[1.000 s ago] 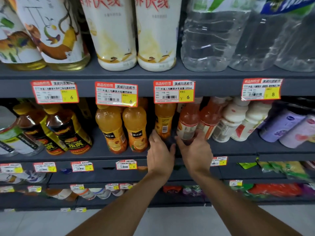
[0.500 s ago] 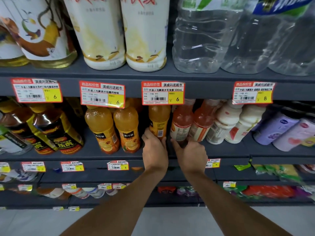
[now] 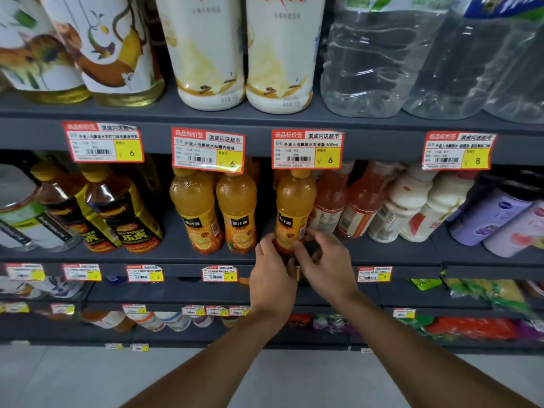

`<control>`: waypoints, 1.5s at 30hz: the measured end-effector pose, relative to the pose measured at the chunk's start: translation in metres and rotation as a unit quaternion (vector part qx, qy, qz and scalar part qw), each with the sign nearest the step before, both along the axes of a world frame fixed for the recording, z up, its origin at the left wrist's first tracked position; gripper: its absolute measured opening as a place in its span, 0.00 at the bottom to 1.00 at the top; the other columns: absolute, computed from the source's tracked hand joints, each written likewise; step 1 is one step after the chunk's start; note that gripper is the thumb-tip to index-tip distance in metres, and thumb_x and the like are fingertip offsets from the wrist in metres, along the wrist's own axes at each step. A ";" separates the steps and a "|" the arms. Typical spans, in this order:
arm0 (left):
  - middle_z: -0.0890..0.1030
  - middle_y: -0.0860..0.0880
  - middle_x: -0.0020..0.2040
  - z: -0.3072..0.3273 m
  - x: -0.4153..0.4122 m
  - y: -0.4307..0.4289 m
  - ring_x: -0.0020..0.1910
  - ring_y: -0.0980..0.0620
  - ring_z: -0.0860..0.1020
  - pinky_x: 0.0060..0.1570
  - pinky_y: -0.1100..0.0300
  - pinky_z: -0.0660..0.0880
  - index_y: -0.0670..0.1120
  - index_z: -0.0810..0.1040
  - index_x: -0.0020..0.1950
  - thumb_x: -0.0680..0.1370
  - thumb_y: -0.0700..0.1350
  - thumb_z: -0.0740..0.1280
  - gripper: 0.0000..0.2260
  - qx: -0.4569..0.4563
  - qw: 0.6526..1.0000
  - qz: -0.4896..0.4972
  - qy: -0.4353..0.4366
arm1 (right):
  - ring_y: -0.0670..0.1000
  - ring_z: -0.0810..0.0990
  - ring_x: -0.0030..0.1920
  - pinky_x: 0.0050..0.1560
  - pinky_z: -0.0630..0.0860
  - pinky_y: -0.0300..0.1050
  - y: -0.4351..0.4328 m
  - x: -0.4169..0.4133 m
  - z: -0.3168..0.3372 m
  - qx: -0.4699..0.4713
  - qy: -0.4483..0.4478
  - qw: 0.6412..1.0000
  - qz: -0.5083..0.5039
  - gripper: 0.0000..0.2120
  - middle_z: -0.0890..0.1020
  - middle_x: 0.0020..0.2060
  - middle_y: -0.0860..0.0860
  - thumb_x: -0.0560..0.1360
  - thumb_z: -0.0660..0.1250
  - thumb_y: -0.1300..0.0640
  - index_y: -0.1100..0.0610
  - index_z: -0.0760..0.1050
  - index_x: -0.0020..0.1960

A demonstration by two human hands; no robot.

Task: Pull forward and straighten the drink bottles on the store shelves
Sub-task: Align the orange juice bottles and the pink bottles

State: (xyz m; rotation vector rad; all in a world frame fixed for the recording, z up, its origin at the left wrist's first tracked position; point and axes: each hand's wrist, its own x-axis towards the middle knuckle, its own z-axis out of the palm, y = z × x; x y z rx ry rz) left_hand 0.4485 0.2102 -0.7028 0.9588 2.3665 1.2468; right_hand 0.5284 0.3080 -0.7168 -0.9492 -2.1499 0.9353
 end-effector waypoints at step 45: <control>0.79 0.56 0.33 0.006 -0.068 -0.051 0.34 0.54 0.78 0.37 0.53 0.78 0.52 0.79 0.40 0.80 0.59 0.64 0.15 -0.098 0.986 -0.087 0.101 | 0.52 0.78 0.56 0.53 0.78 0.50 -0.004 0.005 0.013 0.015 -0.196 0.978 -0.069 0.24 0.77 0.55 0.49 0.75 0.70 0.41 0.54 0.72 0.65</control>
